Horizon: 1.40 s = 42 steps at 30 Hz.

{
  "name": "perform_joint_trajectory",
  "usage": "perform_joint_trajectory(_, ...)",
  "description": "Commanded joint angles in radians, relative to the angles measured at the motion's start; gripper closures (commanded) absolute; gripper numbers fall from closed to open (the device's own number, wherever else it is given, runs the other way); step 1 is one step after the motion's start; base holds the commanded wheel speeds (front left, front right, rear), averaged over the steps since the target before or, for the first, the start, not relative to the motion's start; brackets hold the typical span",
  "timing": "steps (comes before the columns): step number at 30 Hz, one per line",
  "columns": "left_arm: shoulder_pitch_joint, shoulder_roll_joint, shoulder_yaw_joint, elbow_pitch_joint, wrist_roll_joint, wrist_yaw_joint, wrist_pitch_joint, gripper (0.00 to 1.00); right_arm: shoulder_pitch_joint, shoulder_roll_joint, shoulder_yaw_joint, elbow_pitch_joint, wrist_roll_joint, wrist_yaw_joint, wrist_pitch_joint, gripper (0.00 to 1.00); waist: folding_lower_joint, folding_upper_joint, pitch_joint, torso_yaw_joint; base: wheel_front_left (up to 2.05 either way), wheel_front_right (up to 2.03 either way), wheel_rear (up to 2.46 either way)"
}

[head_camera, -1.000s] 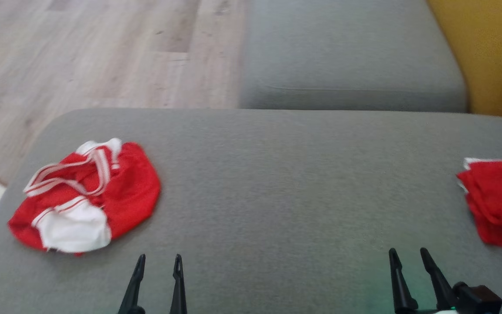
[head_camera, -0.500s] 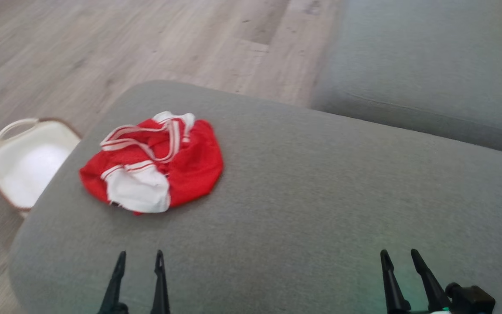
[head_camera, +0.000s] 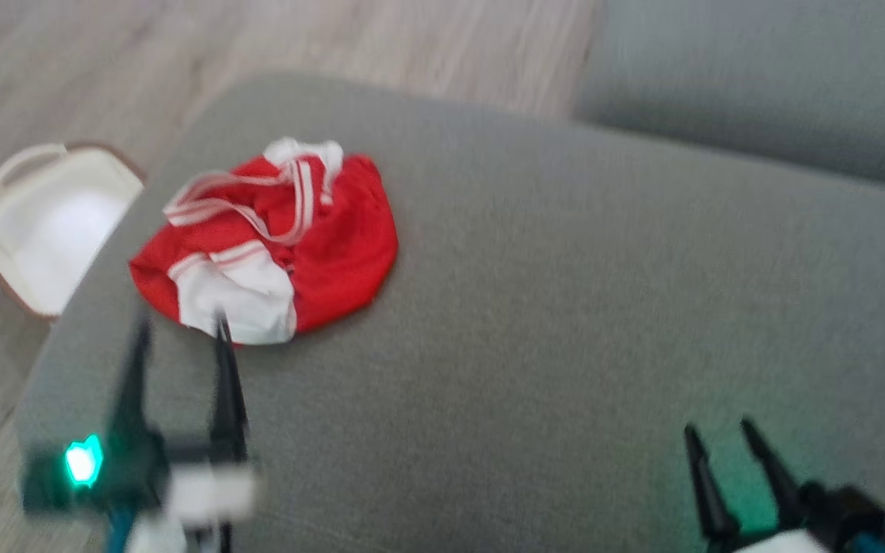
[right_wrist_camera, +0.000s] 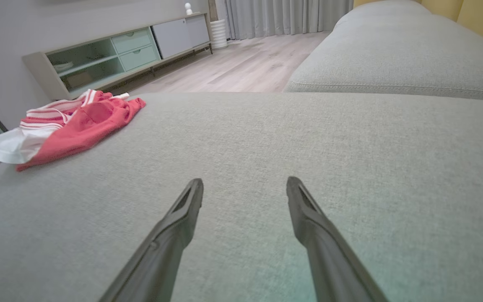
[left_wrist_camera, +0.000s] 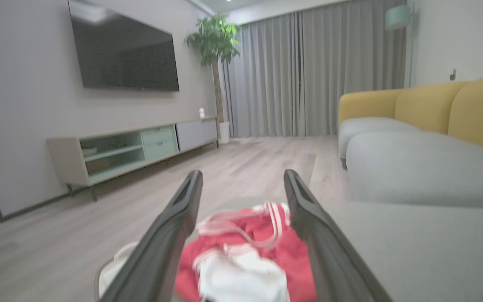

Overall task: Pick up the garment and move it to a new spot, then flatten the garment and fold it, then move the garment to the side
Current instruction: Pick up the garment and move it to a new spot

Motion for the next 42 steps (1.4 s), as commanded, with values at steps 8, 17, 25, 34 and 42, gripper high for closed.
perform_joint_trajectory(8,-0.544,0.090,0.066,0.074,0.002,-0.087,-0.003,0.00,-0.161,-0.162,0.015,-0.084,-0.024,-0.001,-0.012,0.00,0.0001,-0.0001,0.301,-0.043,0.00,0.00,0.00)
perform_joint_trajectory(17,-1.027,0.144,0.037,0.579,-0.058,-0.207,0.209,0.00,-0.227,-0.264,0.000,-0.184,-0.023,-0.001,0.005,0.00,0.0001,-0.0001,0.481,-0.103,0.00,0.00,0.00)
perform_joint_trajectory(25,-1.169,0.174,0.035,0.957,-0.104,-0.222,0.361,0.00,-0.245,-0.280,-0.008,-0.263,-0.024,-0.001,0.031,0.00,0.0001,-0.0001,0.568,-0.152,0.00,0.00,0.00)
perform_joint_trajectory(34,-1.220,0.203,0.009,1.079,-0.081,-0.200,0.195,1.00,-0.278,-0.248,0.007,-0.232,-0.025,-0.001,0.016,0.00,0.0001,-0.0001,0.543,-0.180,0.00,0.00,0.00)
perform_joint_trajectory(42,-1.315,0.195,-0.056,1.054,-0.049,-0.226,0.069,1.00,-0.293,-0.177,0.058,-0.140,-0.007,-0.001,-0.008,0.00,0.0001,-0.0001,0.364,-0.240,0.00,0.00,0.00)
